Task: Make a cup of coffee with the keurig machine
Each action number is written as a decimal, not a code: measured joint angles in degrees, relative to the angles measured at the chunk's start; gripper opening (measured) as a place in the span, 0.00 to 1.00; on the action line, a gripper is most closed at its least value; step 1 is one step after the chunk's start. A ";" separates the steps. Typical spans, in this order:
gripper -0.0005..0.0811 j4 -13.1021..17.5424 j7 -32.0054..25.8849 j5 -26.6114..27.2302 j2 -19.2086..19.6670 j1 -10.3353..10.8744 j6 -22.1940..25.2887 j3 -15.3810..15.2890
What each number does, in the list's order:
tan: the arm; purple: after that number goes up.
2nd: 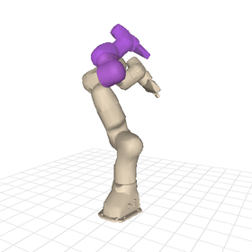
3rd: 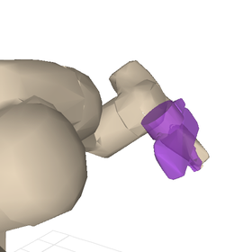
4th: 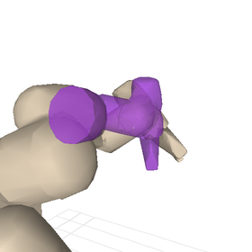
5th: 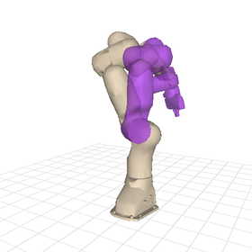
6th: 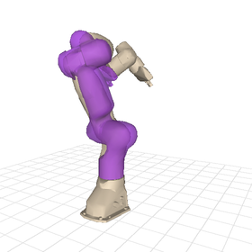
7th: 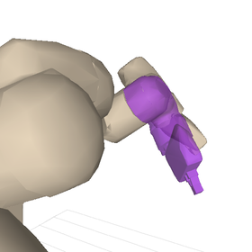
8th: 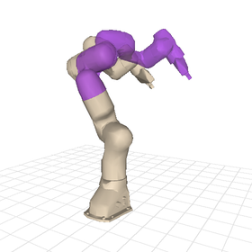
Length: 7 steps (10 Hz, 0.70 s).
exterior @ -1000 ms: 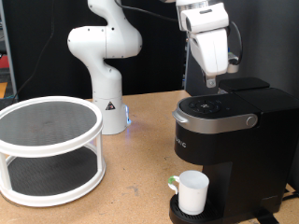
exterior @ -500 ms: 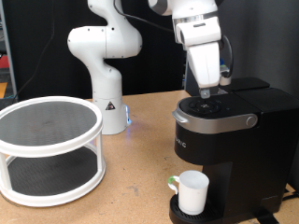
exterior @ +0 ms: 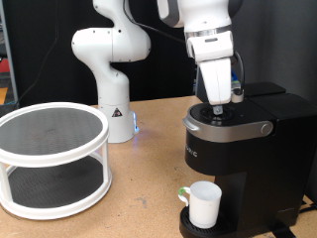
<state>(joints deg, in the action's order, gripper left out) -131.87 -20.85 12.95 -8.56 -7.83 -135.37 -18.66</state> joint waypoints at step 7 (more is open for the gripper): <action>0.01 4.26 6.03 -3.62 2.37 -0.01 7.73 -0.14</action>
<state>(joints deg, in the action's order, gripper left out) -127.61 -14.82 9.33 -6.19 -7.84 -127.64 -18.80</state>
